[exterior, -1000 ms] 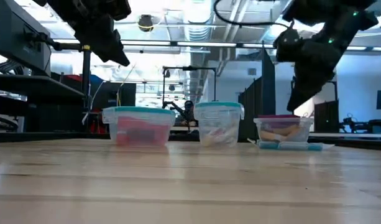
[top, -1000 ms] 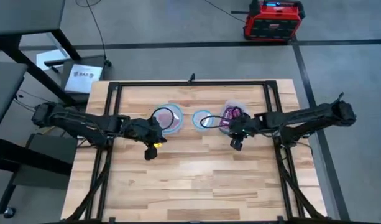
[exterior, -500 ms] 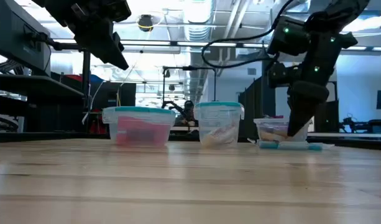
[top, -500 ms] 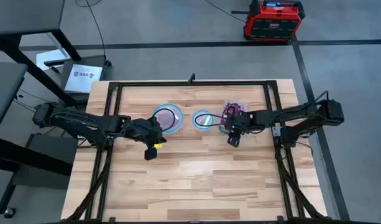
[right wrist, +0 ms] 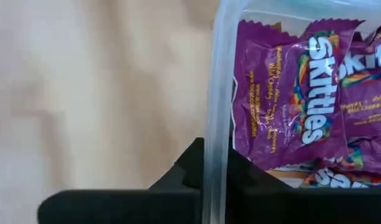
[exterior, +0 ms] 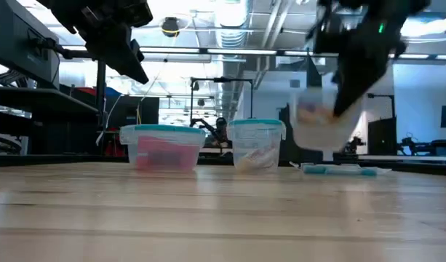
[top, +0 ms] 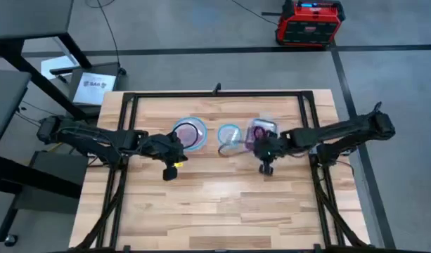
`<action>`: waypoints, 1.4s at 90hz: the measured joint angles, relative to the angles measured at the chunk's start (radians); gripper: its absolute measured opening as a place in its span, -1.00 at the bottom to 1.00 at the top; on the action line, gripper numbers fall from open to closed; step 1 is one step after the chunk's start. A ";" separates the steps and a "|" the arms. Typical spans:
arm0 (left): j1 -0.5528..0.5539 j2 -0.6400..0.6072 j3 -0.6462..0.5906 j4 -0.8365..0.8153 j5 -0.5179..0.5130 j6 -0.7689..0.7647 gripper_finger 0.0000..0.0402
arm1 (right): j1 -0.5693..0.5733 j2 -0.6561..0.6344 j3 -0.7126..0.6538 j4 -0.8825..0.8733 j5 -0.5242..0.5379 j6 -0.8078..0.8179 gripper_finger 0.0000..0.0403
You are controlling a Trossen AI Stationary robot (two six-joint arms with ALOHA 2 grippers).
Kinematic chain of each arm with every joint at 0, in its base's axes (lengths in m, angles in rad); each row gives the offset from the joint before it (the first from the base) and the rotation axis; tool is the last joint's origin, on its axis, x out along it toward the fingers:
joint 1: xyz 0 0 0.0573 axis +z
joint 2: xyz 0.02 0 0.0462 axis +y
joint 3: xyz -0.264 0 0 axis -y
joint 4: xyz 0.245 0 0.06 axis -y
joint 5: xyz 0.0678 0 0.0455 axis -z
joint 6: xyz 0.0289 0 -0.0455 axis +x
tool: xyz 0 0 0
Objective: Sort candy
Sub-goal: Move the top right transparent bin to the center
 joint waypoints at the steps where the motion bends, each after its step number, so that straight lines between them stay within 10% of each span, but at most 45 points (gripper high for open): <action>1: 0.000 0.000 0.000 0.000 0.000 0.000 -1.00 | 0.017 0.001 0.002 0.003 -0.001 0.008 -0.99; 24: 0.000 0.000 0.000 0.000 0.000 -0.002 -1.00 | 0.348 0.117 0.008 0.263 0.012 0.127 -0.99; 43: 0.000 0.000 0.000 0.001 -0.001 0.003 -1.00 | 0.381 0.361 0.014 0.575 0.020 -0.106 -0.99; 74: 0.000 0.000 0.000 0.001 -0.001 0.022 -1.00 | 0.368 0.602 0.205 0.390 0.034 -0.430 -0.84; 111: 0.000 0.000 0.000 0.021 0.000 0.008 -1.00 | 0.355 0.431 0.312 0.195 -0.003 -0.115 -0.40; 126: 0.000 0.037 0.000 0.146 0.046 -0.031 -1.00 | 0.380 0.324 0.310 0.074 -0.020 0.265 -0.35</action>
